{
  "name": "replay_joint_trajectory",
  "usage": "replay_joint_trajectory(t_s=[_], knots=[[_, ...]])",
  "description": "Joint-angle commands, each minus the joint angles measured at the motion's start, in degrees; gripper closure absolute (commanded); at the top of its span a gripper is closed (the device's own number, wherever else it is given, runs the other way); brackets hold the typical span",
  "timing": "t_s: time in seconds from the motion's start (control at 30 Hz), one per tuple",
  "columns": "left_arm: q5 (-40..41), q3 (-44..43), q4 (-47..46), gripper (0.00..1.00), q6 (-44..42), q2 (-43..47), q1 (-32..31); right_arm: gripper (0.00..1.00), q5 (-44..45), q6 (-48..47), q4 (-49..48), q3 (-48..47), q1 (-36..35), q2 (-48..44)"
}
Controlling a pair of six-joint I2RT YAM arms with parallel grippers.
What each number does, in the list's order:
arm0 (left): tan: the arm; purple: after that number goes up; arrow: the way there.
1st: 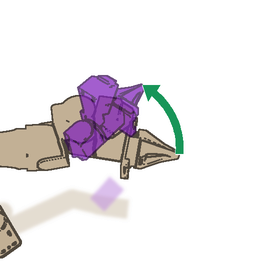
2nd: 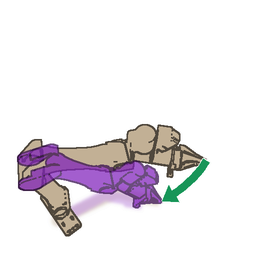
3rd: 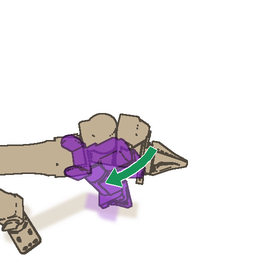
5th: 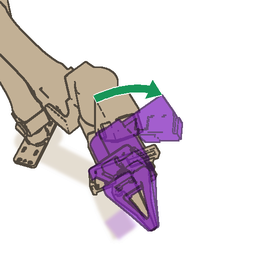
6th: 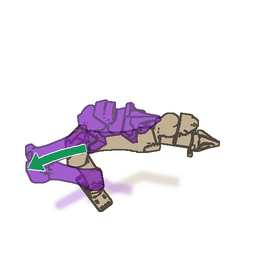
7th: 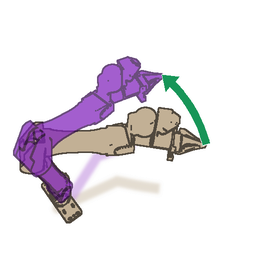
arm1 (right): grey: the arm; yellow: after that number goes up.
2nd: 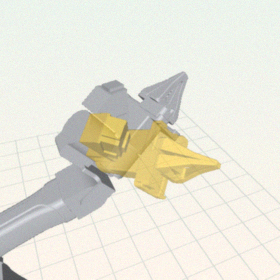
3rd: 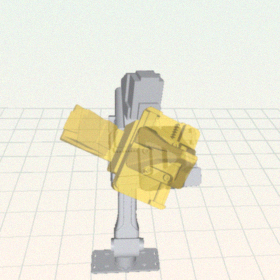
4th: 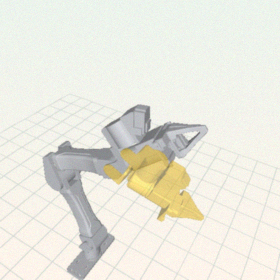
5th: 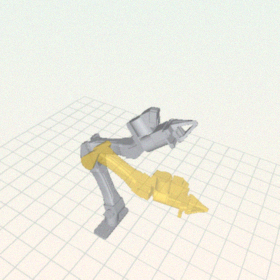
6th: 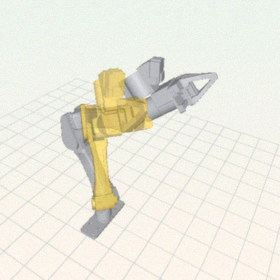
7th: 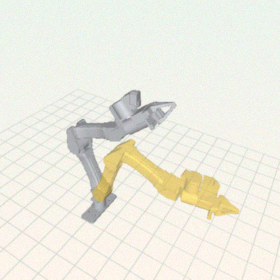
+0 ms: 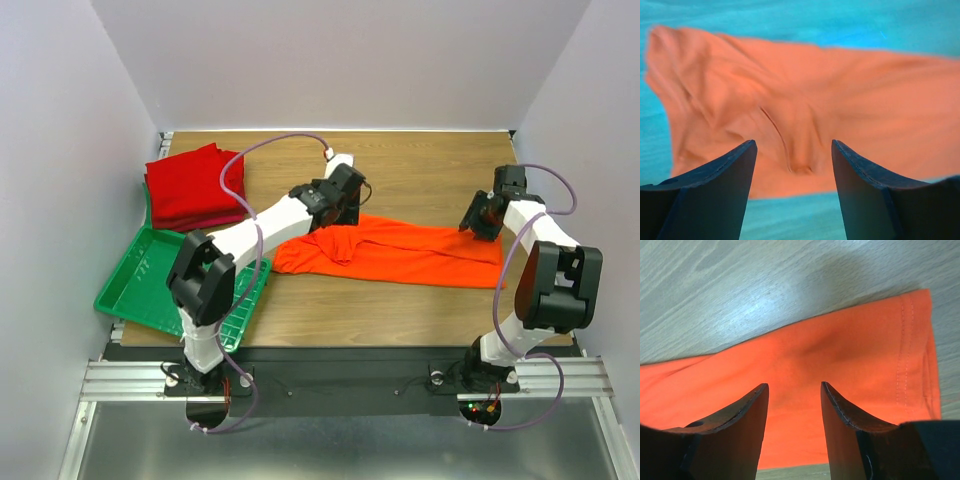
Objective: Fold and stack the t-shirts
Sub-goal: Fold the tshirt
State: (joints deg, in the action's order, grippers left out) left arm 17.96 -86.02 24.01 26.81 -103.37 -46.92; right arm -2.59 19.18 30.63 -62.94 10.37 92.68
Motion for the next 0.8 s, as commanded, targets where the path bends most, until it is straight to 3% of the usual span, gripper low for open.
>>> replay_joint_trajectory(t_s=[0.0,0.2,0.4,0.5,0.53,0.63,0.77], knots=[[4.45,-5.64,5.16,0.30,0.62,-5.78,2.79,0.48,0.83,-0.99,-1.54,-0.17,-0.44,-2.33],[4.98,-10.57,6.93,0.31,-1.67,-11.58,3.67,0.48,0.66,-1.07,-1.45,-0.34,-0.44,-1.81],[3.05,-7.24,6.23,0.37,-1.15,-12.21,5.34,0.48,0.57,-1.16,-1.37,0.09,-0.44,-1.54],[2.44,-5.66,5.35,0.51,-0.79,-11.24,5.43,0.48,0.48,-1.25,-1.45,0.53,-0.44,-1.54],[2.35,-5.39,5.08,0.64,-0.44,-10.80,5.43,0.48,0.39,-1.25,-1.45,0.62,-0.44,-1.54],[2.00,-3.90,5.00,0.90,0.35,-9.92,5.43,0.48,-0.05,-1.25,-1.45,0.80,-0.44,-1.54],[1.29,-0.56,4.12,1.00,1.58,-8.08,5.43,0.48,-0.66,-1.16,-1.45,0.62,-0.44,-1.37]])
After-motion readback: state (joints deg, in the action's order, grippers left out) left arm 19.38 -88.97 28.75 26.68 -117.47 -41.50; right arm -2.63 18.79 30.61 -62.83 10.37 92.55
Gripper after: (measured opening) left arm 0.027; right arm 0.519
